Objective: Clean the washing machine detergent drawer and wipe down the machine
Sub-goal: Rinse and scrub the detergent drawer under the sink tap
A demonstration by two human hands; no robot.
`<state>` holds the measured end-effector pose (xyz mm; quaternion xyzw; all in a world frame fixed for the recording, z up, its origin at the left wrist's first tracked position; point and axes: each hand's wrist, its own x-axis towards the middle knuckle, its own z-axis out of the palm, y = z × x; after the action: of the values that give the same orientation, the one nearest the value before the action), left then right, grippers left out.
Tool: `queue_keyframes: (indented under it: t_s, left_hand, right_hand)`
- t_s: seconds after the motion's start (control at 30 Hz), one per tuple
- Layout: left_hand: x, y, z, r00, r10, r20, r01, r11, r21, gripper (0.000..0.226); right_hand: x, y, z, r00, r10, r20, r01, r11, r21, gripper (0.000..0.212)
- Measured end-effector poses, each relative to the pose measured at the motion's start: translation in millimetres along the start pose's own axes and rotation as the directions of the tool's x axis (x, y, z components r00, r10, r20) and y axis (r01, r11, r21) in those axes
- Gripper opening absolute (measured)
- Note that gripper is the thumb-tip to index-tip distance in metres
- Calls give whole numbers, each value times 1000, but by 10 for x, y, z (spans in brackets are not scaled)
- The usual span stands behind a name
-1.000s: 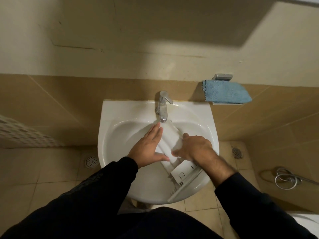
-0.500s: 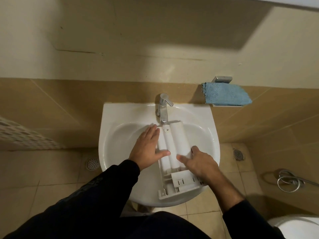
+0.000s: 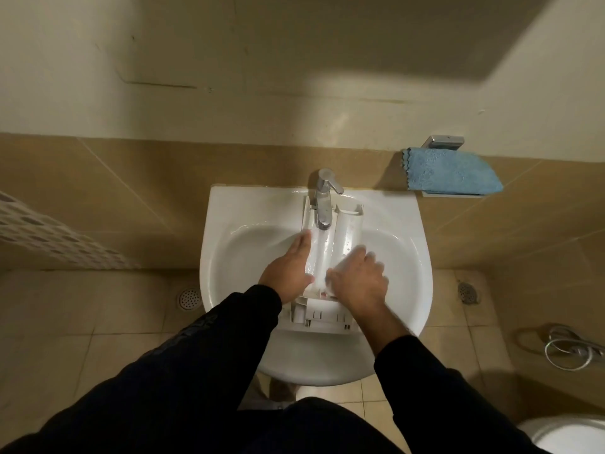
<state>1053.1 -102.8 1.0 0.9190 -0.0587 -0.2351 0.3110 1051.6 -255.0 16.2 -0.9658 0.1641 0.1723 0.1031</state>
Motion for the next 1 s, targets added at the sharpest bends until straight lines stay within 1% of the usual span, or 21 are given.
queue_keyframes:
  t_s: [0.03, 0.07, 0.1, 0.13, 0.17, 0.27, 0.3, 0.37, 0.43, 0.47, 0.5, 0.6, 0.67, 0.77, 0.8, 0.87, 0.9, 0.93, 1.0]
  left_hand:
    - [11, -36, 25, 1000, -23, -10, 22, 999, -31, 98]
    - [28, -65, 39, 998, -52, -20, 51, 996, -79, 98]
    - [47, -84, 40, 996, -81, -26, 77, 989, -124, 96]
    - [75, -98, 31, 994, -108, -19, 103, 982, -161, 94]
    - [109, -106, 13, 991, -135, 3, 132, 971, -198, 90]
    - [161, -129, -30, 982, -178, 67, 190, 926, -325, 77]
    - [163, -155, -29, 983, -169, 68, 182, 919, -349, 73]
    - [165, -242, -22, 985, -163, 53, 171, 923, -344, 72]
    - [176, -335, -49, 982, -183, 37, 186, 941, -281, 72]
    - [189, -379, -68, 981, -193, 28, 194, 951, -242, 71]
    - [190, -401, -88, 979, -201, 16, 200, 957, -212, 69]
    - [163, -371, -94, 978, -206, -33, 197, 964, -179, 66]
    - [161, -364, -40, 977, -201, -73, 185, 966, -183, 63]
    - [153, -372, -10, 976, -197, -97, 176, 965, -195, 58]
    - [146, -365, -19, 975, -199, -99, 177, 965, -191, 58]
    - [132, -353, -35, 974, -200, -102, 181, 968, -173, 58]
    - [125, -328, -42, 973, -202, -111, 183, 969, -166, 57]
    - [115, -293, -46, 969, -209, -130, 187, 969, -160, 57]
    - [86, -240, -18, 958, -228, -175, 201, 966, -160, 56]
  right_hand:
    - [-1, -25, 21, 974, -158, -161, 142, 984, -110, 70]
    - [5, -34, 63, 907, -340, -248, 296, 934, -199, 72]
    - [26, -30, 113, 831, -489, -267, 432, 868, -245, 72]
    - [59, -9, 159, 778, -584, -231, 524, 806, -274, 71]
    - [93, 33, 209, 752, -630, -191, 564, 766, -309, 70]
    - [131, 127, 325, 748, -658, -81, 590, 716, -373, 70]
    - [96, 118, 354, 726, -687, -27, 627, 679, -382, 68]
    - [28, 102, 428, 651, -756, 63, 718, 587, -375, 62]
    - [55, 105, 410, 603, -795, 65, 753, 540, -376, 59]
    - [105, 104, 379, 600, -799, 49, 751, 540, -380, 60]
    - [167, 111, 335, 616, -787, 34, 734, 557, -388, 62]
    - [234, 89, 223, 693, -721, -19, 654, 640, -403, 66]
    - [113, 50, 321, 695, -719, -15, 665, 649, -369, 64]
    - [-79, 112, 543, 598, -798, 70, 762, 540, -357, 52]
    - [-71, 156, 519, 566, -819, 94, 790, 506, -348, 49]
    - [39, 217, 369, 499, -856, 131, 830, 430, -354, 49]
    - [107, 240, 272, 486, -864, 134, 831, 408, -378, 50]
    - [184, 254, 177, 511, -851, 120, 811, 431, -396, 50]
    - [279, 245, 65, 611, -789, 58, 738, 542, -401, 54]
